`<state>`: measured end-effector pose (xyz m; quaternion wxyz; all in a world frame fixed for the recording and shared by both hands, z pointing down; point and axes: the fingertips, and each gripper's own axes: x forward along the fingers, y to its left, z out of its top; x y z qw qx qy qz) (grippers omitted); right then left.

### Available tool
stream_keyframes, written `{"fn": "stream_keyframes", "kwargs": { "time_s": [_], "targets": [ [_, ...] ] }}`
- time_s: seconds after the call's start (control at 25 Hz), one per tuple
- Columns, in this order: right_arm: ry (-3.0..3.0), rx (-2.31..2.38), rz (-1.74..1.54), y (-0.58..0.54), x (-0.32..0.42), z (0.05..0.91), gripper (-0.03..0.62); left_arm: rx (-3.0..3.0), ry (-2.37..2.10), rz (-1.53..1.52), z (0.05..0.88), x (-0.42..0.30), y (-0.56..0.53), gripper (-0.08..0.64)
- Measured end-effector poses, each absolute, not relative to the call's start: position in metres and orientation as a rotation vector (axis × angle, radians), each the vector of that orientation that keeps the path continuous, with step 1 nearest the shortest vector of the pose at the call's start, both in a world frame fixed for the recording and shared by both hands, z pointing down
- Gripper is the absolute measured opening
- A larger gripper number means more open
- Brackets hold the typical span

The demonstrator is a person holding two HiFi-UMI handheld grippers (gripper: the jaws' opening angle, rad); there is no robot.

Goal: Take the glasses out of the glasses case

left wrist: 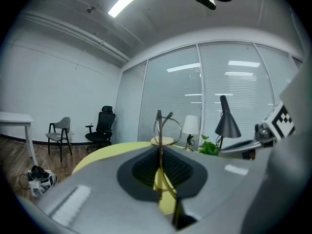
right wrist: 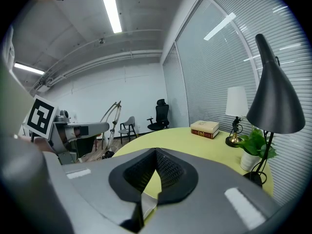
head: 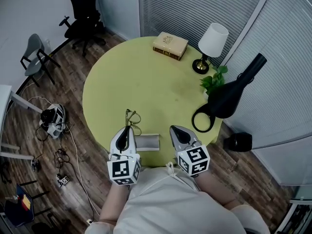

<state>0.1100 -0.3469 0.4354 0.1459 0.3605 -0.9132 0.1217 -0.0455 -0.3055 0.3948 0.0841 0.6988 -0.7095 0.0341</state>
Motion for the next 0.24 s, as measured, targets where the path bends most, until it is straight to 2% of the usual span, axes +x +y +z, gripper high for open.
{"fn": "stream_keyframes", "kwargs": {
  "time_s": [0.24],
  "targets": [
    [-2.634, 1.034, 0.346, -0.3516, 0.1088, 0.4351, 0.0, 2.092, -2.107, 0.122, 0.3977, -0.0433, -0.3108, 0.011]
  ]
}}
